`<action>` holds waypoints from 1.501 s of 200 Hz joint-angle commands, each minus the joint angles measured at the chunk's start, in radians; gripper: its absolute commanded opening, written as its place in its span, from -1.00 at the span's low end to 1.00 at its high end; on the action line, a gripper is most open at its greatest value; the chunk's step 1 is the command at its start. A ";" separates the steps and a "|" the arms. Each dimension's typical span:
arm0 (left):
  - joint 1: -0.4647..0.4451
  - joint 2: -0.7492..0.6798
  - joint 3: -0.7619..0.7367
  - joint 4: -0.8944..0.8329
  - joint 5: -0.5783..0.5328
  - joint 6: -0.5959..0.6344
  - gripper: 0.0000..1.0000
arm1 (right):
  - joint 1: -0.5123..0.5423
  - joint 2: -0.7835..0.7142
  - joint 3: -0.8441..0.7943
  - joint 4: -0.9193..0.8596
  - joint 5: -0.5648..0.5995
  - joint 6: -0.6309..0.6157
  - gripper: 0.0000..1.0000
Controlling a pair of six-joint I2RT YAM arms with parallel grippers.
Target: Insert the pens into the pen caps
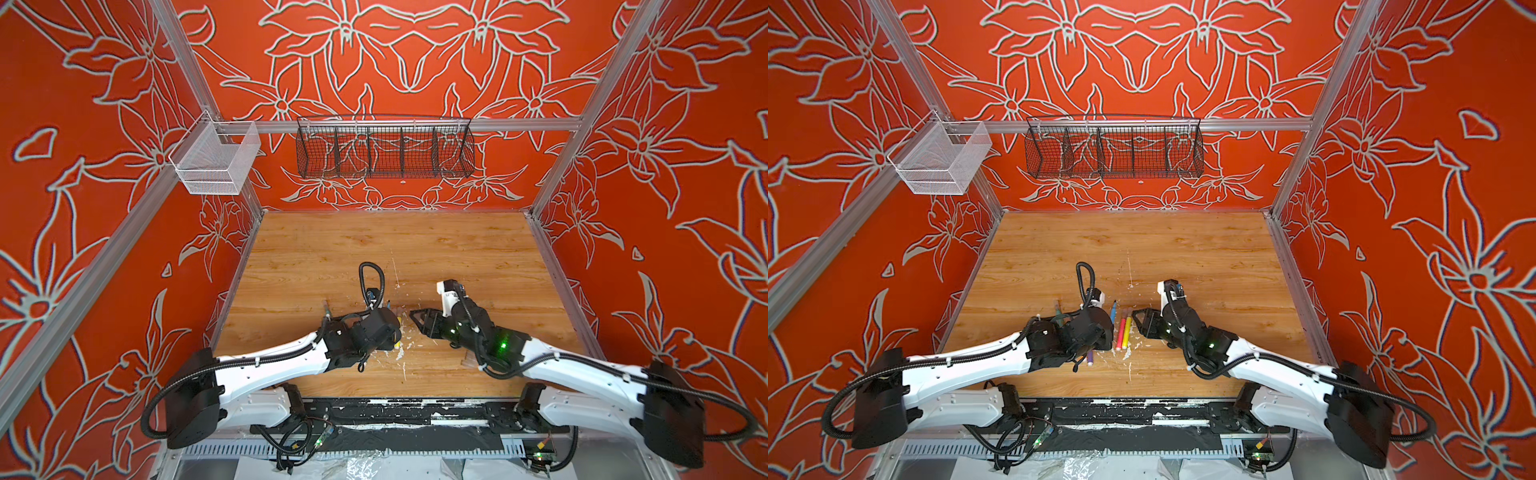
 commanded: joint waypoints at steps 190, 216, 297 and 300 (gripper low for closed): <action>-0.005 -0.069 -0.059 0.195 0.135 0.166 -0.57 | 0.068 0.200 0.049 0.377 -0.016 0.176 -1.00; -0.005 -0.045 -0.057 0.221 0.141 0.170 -0.64 | 0.079 0.186 0.042 0.376 0.000 0.175 -1.00; -0.003 -0.066 -0.058 0.190 0.117 0.161 -1.00 | 0.078 -0.023 0.051 -0.132 0.181 0.032 -0.27; -0.003 -0.068 -0.060 0.190 0.120 0.162 -1.00 | 0.077 -0.041 0.054 -0.177 0.196 0.022 -0.27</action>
